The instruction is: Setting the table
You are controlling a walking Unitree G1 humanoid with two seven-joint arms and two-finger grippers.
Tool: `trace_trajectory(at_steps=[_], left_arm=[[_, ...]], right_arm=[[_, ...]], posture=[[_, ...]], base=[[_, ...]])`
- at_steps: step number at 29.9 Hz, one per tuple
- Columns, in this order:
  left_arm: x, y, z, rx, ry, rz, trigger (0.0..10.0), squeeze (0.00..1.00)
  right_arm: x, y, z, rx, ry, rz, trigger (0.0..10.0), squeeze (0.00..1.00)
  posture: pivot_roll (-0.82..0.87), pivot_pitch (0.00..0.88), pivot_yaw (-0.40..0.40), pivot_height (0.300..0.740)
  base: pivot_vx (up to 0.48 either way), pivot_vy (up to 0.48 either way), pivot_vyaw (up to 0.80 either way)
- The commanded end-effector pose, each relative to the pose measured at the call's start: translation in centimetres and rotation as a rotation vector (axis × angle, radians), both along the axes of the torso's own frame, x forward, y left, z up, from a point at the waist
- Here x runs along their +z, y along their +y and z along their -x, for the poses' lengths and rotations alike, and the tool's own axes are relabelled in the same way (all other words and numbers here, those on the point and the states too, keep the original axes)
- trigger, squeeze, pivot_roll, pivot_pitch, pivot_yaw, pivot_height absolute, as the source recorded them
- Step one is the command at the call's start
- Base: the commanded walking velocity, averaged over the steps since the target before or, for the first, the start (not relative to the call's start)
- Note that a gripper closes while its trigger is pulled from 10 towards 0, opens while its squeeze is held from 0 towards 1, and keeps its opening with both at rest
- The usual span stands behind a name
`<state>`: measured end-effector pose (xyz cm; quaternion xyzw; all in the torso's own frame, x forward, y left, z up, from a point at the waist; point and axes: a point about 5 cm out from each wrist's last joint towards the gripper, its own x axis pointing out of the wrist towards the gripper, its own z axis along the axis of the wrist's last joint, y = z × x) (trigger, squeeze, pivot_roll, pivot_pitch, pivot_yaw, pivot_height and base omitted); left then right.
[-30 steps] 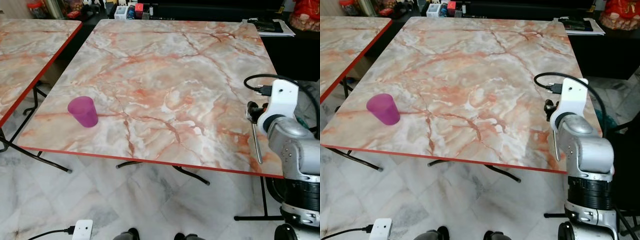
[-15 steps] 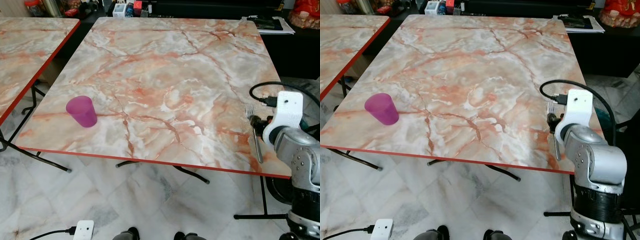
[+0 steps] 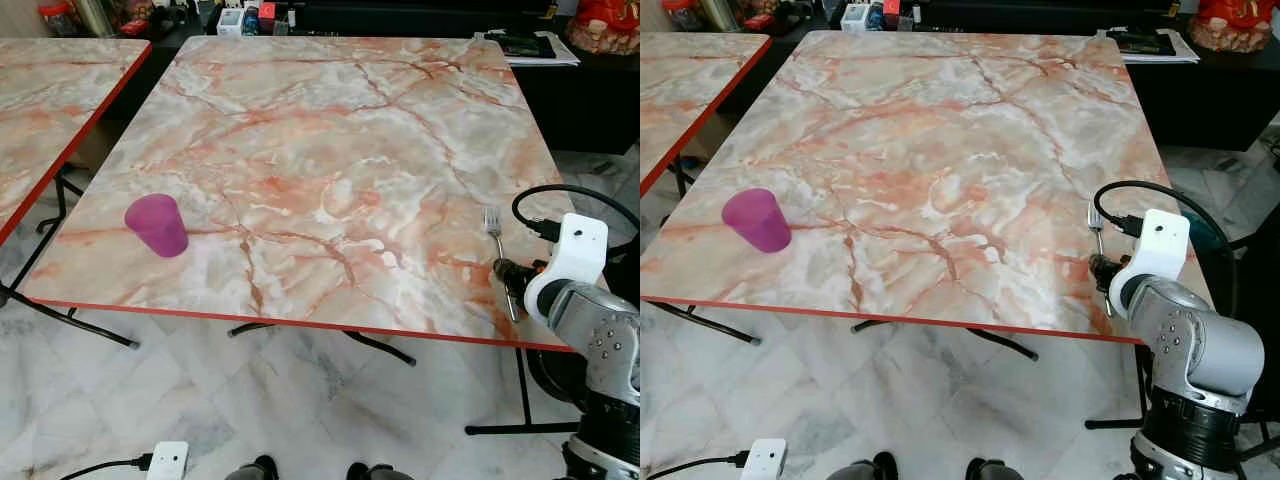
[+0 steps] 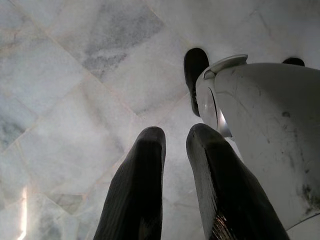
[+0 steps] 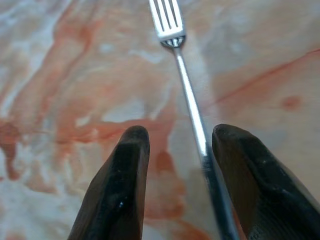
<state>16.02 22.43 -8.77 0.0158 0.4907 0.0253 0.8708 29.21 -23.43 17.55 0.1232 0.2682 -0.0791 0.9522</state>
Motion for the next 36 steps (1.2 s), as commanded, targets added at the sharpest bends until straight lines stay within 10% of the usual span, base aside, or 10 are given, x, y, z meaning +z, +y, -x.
trace_trajectory(at_steps=[1, 10, 36], left_arm=[[-0.5, -0.1, 1.0, -0.008, 0.049, 0.009, 10.0, 0.0], [-0.5, -0.2, 0.9, 0.001, 0.049, 0.015, 10.0, 0.0], [-0.4, -0.2, 0.9, -0.006, 0.055, 0.036, 10.0, 0.0]], right_arm=[[0.3, 0.5, -0.5, 0.018, -0.018, -0.039, 10.0, 0.0], [0.9, 1.8, -1.9, 0.074, -0.047, -0.015, 10.0, 0.0], [0.7, -1.1, -1.9, 0.015, -0.008, 0.164, 10.0, 0.0]], posture=[[-0.1, 0.223, -0.011, 0.736], [-0.09, 0.233, -0.009, 0.736], [-0.09, 0.277, -0.001, 0.736]], base=[[0.0, 0.0, 0.0], [0.0, 0.0, 0.0], [0.0, 0.0, 0.0]])
